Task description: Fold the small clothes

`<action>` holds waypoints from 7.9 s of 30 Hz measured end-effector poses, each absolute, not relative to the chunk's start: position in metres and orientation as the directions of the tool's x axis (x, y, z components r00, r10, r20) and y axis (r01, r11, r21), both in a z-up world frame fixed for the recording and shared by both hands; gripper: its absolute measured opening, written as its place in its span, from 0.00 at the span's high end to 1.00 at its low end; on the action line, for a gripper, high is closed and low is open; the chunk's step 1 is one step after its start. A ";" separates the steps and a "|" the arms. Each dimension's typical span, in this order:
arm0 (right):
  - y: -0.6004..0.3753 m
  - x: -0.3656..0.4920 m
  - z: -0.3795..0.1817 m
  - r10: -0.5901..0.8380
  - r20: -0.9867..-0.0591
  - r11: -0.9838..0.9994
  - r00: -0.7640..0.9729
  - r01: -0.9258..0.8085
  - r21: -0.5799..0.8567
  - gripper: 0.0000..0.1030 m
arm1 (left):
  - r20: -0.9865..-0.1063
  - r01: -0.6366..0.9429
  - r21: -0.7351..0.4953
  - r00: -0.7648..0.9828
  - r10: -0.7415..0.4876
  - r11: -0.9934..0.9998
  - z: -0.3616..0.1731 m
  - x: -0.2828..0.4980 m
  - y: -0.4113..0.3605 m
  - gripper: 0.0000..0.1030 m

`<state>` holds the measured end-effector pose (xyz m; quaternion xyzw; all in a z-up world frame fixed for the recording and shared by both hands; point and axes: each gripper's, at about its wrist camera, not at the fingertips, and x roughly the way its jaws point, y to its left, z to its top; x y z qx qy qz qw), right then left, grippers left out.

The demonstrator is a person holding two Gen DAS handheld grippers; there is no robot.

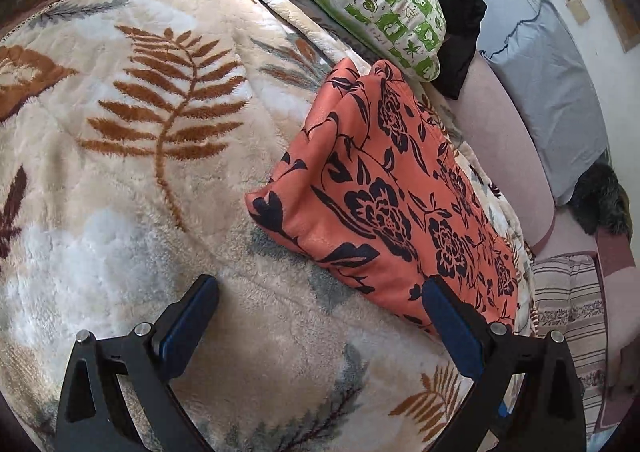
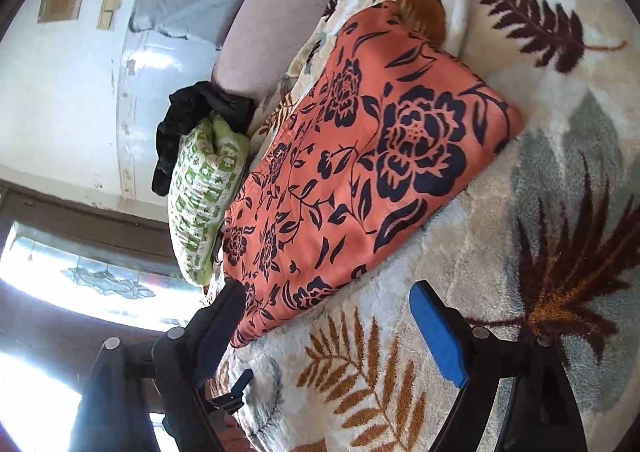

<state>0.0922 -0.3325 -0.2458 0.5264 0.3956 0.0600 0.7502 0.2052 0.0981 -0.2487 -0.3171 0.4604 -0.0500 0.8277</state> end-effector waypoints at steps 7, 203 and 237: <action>-0.361 0.097 -0.278 0.473 -0.510 0.279 0.719 0.426 0.860 0.31 | -0.687 -0.191 -0.656 0.553 -0.472 0.730 -0.264 0.235 0.090 0.44; -0.397 0.154 -0.216 0.496 -0.699 0.745 0.515 0.160 0.648 0.81 | -0.829 0.308 -0.058 0.515 -0.218 0.950 -0.207 0.217 -0.146 0.12; -0.407 0.096 -0.201 0.337 -0.609 0.763 0.718 0.171 0.623 0.46 | -0.696 0.534 -0.214 0.504 -0.511 0.818 -0.222 0.181 -0.128 0.10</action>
